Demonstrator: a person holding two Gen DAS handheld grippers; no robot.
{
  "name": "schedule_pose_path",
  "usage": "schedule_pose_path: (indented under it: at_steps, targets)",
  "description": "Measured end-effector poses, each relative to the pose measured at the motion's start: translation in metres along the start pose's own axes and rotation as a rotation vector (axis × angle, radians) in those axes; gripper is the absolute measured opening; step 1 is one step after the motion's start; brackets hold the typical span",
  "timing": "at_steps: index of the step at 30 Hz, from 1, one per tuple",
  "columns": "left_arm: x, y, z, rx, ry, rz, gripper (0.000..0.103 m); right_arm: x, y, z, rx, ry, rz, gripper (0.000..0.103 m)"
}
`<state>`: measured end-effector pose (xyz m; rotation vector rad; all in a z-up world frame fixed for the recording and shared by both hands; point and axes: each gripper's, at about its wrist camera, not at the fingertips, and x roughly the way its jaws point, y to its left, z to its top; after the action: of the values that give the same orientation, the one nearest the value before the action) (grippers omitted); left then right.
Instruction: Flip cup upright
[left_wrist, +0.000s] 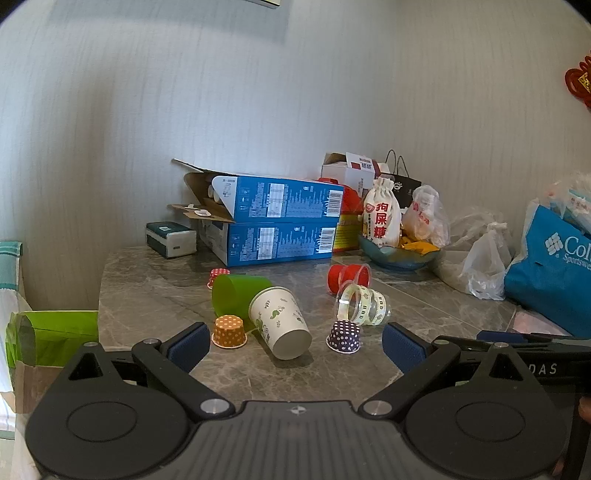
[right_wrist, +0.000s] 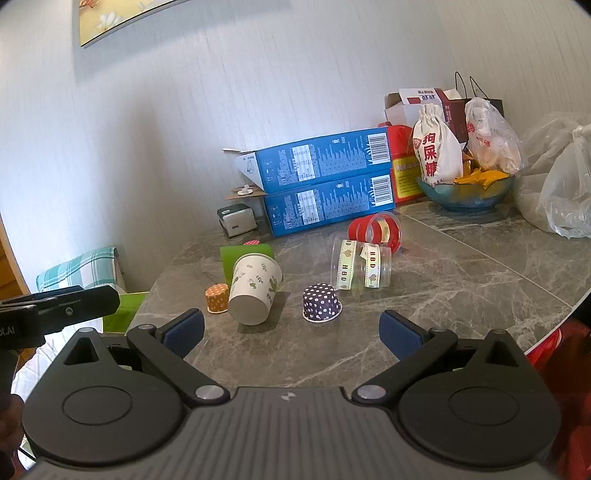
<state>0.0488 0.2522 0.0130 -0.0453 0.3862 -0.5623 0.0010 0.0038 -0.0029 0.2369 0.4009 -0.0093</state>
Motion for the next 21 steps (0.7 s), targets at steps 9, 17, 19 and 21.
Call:
schedule_pose_path:
  at_steps: [9,17,19,21]
  targets:
    - [-0.0010,0.0028,-0.0014,-0.006,-0.001,-0.001,0.101,0.0006,-0.0008,-0.0008,0.002,0.002,0.001,0.102]
    - [-0.0013,0.0031,-0.0021,-0.005,0.000,-0.001,0.101,0.0026,-0.0002,-0.0022,0.000,0.006,0.004,0.102]
    - [-0.0014,0.0030,-0.0021,-0.005,0.000,-0.001,0.101,0.0024,-0.0003,-0.0025,0.001,0.005,0.005,0.102]
    - [-0.0011,0.0030,-0.0020,-0.005,0.000,-0.001,0.101,0.0025,-0.0001,-0.0025,0.001,0.005,0.004,0.102]
